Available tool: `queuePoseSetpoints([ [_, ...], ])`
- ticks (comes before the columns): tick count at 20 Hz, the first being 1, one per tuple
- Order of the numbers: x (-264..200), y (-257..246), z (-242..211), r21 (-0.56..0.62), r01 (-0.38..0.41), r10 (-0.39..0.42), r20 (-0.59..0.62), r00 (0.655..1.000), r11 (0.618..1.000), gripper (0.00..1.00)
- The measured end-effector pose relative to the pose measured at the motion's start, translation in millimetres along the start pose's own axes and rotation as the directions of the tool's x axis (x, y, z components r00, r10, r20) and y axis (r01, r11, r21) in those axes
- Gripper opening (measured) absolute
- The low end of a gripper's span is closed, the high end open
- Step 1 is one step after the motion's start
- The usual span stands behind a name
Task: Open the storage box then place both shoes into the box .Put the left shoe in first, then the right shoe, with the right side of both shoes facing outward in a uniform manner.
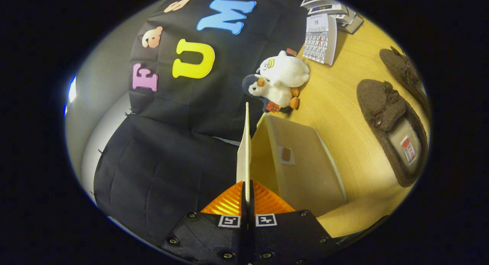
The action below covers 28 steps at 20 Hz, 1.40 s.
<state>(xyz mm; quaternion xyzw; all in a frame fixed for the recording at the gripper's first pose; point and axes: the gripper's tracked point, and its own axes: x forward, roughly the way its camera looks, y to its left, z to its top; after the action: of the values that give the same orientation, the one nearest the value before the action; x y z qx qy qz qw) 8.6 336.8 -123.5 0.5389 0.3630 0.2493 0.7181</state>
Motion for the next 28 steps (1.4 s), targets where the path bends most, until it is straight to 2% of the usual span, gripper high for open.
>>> queuePoseSetpoints([
  [10, 22.5, 101.9, -27.1, -0.154, -0.079, 0.074, -0.037, 0.997, 0.985, 0.0],
  [19, 70.1, 158.0, -83.3, -0.273, -0.111, 0.091, -0.084, 0.992, 0.956, 0.0],
  [23, 90.6, 167.7, -111.2, -0.293, -0.121, 0.088, -0.123, 0.988, 0.948, 0.0],
  [26, 101.3, 172.0, -125.5, -0.365, -0.12, 0.07, -0.148, 0.986, 0.923, 0.03],
  [28, 106.0, 180.0, -133.9, -0.422, -0.154, 0.083, -0.182, 0.98, 0.893, 0.11],
])
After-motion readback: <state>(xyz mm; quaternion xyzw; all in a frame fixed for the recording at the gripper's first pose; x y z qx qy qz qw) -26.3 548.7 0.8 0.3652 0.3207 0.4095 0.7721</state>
